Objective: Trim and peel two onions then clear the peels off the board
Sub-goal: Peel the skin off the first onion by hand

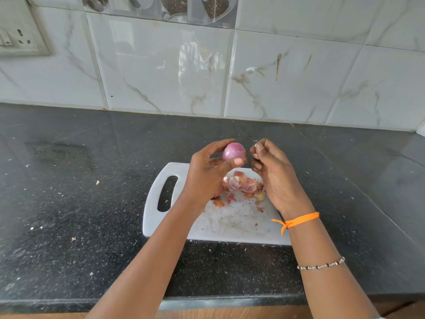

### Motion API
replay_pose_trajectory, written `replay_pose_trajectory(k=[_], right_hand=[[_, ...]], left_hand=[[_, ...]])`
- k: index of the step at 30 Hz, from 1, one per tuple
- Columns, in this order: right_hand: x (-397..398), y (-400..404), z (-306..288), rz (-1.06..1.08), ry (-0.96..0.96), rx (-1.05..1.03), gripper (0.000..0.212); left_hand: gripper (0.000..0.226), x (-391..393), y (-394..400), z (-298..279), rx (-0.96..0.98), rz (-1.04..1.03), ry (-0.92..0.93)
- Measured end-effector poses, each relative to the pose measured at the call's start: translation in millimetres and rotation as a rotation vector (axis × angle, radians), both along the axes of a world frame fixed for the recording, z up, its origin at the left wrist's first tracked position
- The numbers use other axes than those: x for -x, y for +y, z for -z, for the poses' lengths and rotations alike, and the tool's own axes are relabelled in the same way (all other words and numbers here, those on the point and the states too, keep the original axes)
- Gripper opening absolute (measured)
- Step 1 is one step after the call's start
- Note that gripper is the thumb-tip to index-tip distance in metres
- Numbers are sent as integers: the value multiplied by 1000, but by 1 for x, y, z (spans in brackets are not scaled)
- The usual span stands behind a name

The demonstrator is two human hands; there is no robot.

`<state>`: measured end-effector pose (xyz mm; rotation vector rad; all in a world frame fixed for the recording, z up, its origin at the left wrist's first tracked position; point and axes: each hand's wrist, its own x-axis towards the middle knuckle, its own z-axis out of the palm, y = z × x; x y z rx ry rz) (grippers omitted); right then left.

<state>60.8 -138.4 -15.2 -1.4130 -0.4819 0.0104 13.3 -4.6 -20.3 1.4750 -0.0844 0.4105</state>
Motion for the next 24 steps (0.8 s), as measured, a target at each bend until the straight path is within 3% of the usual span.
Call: replay_pose_trajectory(k=[8,16,20,24], right_hand=[[-2,0,1,-18,-103,56,26],[-2,1,2,97,-104,75,28],[-3,0,1,99,-81,3,19],[-4,0,3,175,-171,63,12]], left_hand=[[39,0,-1,1,-23,4,-19],[43,-1,0,2,-65,-40,-36],[45,0,-1,1,-70,-72,-32],[45,0,0,1,-55,-85,-47]])
